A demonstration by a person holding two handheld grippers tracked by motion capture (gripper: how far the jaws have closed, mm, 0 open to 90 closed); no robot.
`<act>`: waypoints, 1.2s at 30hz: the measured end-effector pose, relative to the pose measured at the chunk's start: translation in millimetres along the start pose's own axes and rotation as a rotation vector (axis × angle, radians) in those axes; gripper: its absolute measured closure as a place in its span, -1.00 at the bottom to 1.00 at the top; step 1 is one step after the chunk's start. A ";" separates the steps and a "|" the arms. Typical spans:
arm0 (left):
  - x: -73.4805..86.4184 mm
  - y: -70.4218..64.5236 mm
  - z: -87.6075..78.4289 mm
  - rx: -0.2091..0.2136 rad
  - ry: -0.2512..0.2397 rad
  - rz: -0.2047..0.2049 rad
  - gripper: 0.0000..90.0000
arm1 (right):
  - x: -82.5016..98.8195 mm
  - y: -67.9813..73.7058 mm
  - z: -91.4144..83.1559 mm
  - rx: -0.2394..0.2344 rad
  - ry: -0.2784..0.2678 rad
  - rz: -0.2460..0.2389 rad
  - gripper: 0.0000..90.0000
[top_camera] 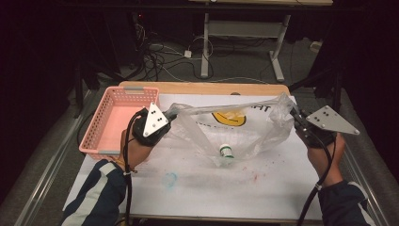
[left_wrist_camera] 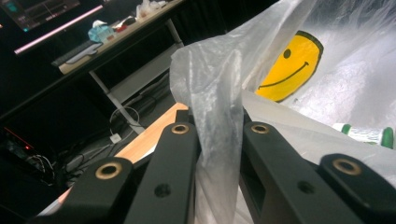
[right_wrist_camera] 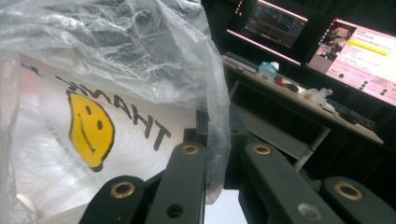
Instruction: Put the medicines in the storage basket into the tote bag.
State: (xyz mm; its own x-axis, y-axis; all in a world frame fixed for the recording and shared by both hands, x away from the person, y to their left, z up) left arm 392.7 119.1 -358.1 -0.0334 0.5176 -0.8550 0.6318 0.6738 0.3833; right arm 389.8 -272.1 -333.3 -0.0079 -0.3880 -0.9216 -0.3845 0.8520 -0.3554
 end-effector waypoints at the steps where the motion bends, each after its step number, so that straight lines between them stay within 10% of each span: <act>1: 0.1 1.2 3.5 -0.003 0.004 -0.001 0.89 | 0.9 -1.2 3.6 0.006 0.003 -0.001 1.00; 36: -19.3 59.0 89.0 -0.119 0.102 -0.068 0.89 | -5.7 -39.9 108.9 0.135 0.136 0.013 1.00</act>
State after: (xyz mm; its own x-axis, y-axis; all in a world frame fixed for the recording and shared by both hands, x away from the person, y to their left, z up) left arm 499.6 101.9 -350.2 -0.1550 0.5152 -0.8429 0.5292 0.7638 0.3695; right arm 505.7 -265.6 -330.8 -0.1407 -0.4126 -0.9000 -0.2566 0.8932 -0.3693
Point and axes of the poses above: each handheld gripper's, and its own axes: z roughly forward along the jaws, x roughly out of its underside, y roughly to its left, the point moved 4 cm from there along z, roughly forward along the jaws, and after that the axes turned 2 degrees about z, right-handed, at the moved point
